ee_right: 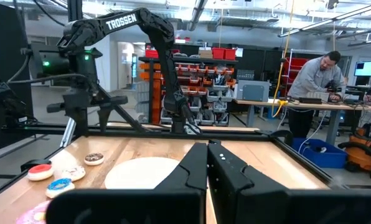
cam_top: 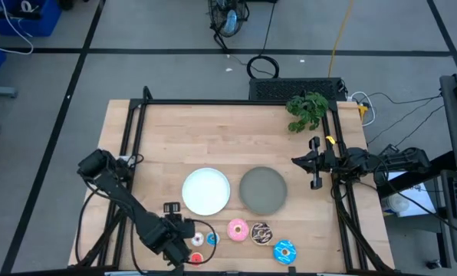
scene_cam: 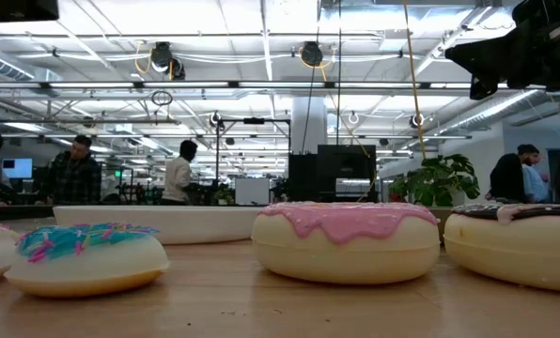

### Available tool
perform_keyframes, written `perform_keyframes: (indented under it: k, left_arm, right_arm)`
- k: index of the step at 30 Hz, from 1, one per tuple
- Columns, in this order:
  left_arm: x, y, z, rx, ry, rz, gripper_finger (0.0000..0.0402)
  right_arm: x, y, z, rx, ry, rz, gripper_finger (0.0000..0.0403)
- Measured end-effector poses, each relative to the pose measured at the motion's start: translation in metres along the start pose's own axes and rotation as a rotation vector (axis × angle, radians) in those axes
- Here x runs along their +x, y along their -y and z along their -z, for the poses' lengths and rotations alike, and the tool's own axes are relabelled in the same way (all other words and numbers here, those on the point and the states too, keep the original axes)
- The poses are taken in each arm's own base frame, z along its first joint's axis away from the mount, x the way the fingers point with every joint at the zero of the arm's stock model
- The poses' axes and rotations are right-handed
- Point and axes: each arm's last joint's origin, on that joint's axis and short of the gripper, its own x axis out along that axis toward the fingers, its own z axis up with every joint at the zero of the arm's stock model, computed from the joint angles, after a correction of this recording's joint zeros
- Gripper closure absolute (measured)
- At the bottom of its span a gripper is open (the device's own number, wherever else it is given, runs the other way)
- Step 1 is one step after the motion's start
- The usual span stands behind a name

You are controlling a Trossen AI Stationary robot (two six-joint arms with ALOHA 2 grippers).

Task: Pick & Place donuts
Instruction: Put the small brown donut on the white plate

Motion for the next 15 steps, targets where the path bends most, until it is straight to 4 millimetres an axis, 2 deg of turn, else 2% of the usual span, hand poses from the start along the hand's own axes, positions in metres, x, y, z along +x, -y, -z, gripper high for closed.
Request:
perform_keyframes:
  k: [4,10,15]
  left_arm:
    - [0.007,0.002,0.0,0.032,-0.018,-0.021,0.0181]
    - [0.024,-0.006,0.005,0.023,-0.062,-0.061,0.0158]
    - [0.039,-0.007,0.006,0.017,-0.073,0.001,0.0143]
  right_arm:
    - [0.0,0.0,0.0,-0.005,0.0,0.0,0.0403]
    - [0.0,0.0,0.0,-0.004,0.0,0.0,0.0403]
    - [0.0,0.0,0.0,-0.005,0.0,0.0,0.0403]
